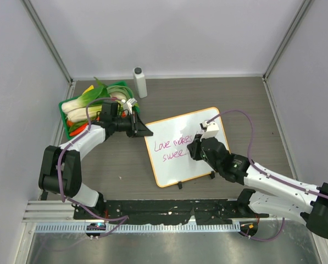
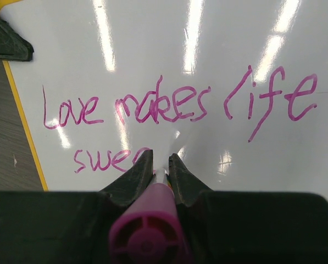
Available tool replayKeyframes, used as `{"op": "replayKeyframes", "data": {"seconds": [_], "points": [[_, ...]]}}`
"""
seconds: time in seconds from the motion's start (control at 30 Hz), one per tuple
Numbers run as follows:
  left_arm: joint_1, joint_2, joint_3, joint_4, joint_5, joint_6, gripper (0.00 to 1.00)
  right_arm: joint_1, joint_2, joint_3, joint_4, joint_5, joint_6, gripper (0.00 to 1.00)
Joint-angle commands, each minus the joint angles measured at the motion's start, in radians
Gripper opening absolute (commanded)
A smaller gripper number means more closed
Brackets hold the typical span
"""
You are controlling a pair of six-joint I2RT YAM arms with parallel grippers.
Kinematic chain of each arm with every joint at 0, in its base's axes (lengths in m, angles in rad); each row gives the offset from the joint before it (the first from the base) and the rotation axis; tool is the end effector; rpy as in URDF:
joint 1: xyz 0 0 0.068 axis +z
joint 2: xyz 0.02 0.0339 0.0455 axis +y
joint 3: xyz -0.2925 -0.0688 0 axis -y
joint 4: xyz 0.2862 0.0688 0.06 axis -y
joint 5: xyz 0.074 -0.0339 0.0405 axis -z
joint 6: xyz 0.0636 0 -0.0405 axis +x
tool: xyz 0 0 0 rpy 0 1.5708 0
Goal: Write a sentence on the whiteboard
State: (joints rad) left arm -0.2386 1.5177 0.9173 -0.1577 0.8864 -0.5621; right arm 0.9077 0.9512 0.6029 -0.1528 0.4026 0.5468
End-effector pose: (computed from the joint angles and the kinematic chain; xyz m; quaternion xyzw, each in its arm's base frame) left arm 0.3357 -0.1324 0.2149 0.0336 0.8463 -0.5019 0.1753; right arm 0.1771 0.1863 0.2467 -0.0510 0.8476 0.2035 0.4874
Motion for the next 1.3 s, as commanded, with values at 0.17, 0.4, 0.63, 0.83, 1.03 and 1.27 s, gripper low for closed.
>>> {"op": "replayKeyframes", "data": {"seconds": [0.17,0.4,0.63,0.83,1.03,1.27], "points": [[-0.018,0.025,-0.032,-0.088,-0.172,0.048,0.0,-0.004,-0.065,0.061,0.047,0.061,-0.07,0.02],[-0.019,0.027,-0.032,-0.086,-0.17,0.048,0.0,-0.01,-0.016,0.083,0.067,0.07,-0.067,0.01],[-0.018,0.027,-0.031,-0.086,-0.17,0.048,0.0,-0.012,0.014,0.063,0.093,0.058,-0.053,0.02],[-0.018,0.029,-0.029,-0.088,-0.168,0.05,0.0,-0.012,0.021,0.04,0.102,0.047,-0.036,0.02],[-0.018,0.029,-0.028,-0.089,-0.168,0.051,0.0,-0.012,0.026,0.028,0.102,0.033,-0.028,0.01],[-0.019,0.03,-0.028,-0.091,-0.168,0.05,0.0,-0.012,0.043,0.005,0.107,0.044,-0.021,0.01]]}}
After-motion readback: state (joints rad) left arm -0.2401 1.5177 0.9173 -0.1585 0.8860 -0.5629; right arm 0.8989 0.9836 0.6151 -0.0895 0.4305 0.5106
